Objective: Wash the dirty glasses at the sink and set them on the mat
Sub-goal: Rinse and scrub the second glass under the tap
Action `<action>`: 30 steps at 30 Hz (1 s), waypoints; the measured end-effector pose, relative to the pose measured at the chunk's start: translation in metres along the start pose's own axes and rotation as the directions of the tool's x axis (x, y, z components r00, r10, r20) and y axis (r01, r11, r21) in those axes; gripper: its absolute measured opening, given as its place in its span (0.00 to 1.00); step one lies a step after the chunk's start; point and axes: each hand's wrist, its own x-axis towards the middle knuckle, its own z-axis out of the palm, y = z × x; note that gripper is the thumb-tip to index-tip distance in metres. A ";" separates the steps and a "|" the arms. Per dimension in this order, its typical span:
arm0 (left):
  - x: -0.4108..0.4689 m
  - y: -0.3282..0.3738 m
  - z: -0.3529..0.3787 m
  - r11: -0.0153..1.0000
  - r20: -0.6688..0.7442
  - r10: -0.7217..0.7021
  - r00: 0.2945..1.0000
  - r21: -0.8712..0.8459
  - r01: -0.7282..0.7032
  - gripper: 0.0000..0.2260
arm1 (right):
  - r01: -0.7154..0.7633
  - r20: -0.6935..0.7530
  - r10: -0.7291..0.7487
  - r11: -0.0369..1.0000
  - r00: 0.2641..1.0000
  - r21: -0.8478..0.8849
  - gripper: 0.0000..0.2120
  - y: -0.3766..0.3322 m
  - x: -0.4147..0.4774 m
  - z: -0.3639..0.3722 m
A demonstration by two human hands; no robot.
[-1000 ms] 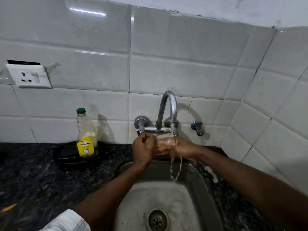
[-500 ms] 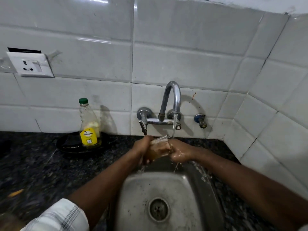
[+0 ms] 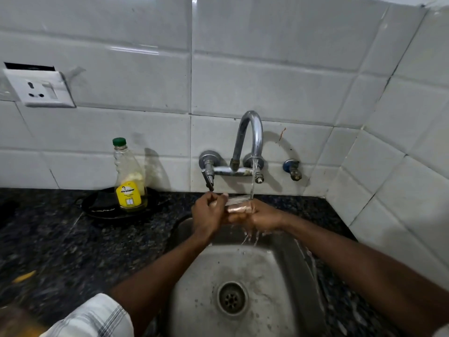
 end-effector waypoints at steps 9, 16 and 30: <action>0.010 -0.005 -0.008 0.989 0.090 -0.104 0.991 -0.097 0.112 0.21 | -0.055 -0.042 0.057 0.998 0.998 0.042 0.23 0.007 0.001 0.005; 0.006 0.002 -0.017 0.779 0.443 -0.577 0.686 0.047 0.625 0.18 | -0.021 -0.019 0.018 0.987 1.000 -0.159 0.18 0.020 -0.002 0.012; 0.001 -0.003 -0.009 0.936 0.215 -0.275 0.937 -0.164 0.313 0.13 | -0.001 -0.030 0.005 0.992 1.000 0.124 0.32 0.026 0.001 0.022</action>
